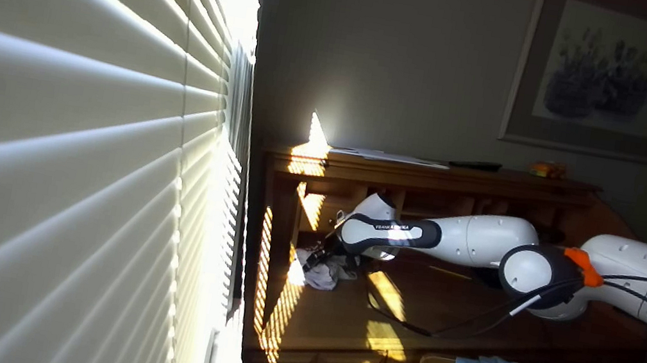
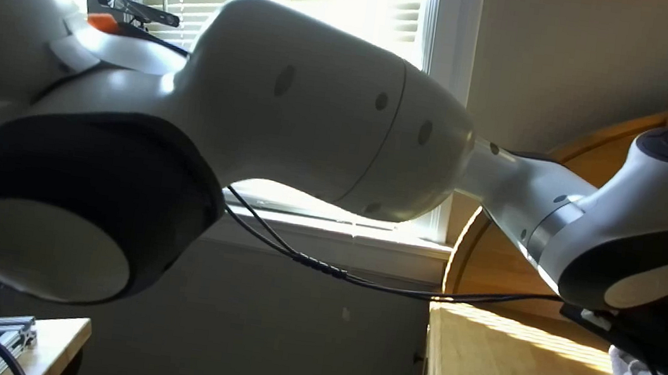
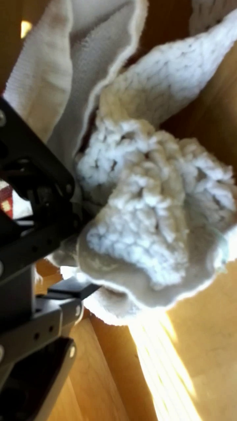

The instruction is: Use the white towel to wipe the desktop.

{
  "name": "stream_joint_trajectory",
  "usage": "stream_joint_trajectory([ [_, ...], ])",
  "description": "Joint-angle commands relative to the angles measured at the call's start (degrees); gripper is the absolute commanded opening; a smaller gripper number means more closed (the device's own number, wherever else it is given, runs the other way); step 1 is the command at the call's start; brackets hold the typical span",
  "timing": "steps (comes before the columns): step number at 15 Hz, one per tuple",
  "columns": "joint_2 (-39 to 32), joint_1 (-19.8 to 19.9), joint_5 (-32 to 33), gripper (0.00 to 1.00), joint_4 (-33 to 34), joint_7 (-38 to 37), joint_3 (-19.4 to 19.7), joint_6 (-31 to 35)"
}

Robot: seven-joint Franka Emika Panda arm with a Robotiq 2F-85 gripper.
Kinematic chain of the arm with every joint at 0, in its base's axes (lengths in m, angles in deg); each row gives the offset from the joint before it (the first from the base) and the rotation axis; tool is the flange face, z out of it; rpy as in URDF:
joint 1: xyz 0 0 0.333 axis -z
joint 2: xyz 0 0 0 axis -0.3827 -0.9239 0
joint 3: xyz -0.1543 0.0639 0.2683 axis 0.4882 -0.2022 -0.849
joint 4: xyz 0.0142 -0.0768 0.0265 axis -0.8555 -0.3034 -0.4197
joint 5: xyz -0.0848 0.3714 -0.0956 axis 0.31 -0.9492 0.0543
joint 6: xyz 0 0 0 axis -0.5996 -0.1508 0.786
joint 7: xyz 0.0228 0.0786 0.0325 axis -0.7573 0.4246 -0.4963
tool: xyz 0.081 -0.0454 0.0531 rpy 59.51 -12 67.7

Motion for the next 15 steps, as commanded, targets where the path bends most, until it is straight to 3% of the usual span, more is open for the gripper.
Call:
stream_joint_trajectory([
  [1,3.71,-0.28,1.51,0.69,-2.36,1.48,1.06,-5.68],
  [5,5.20,-1.54,1.66,0.98,-2.45,0.95,2.33,-10.45],
  [14,7.99,-5.40,2.00,1.00,-2.65,-1.34,5.68,-20.66],
  [15,5.48,-5.09,0.72,1.00,-0.01,0.64,4.64,-18.19],
])
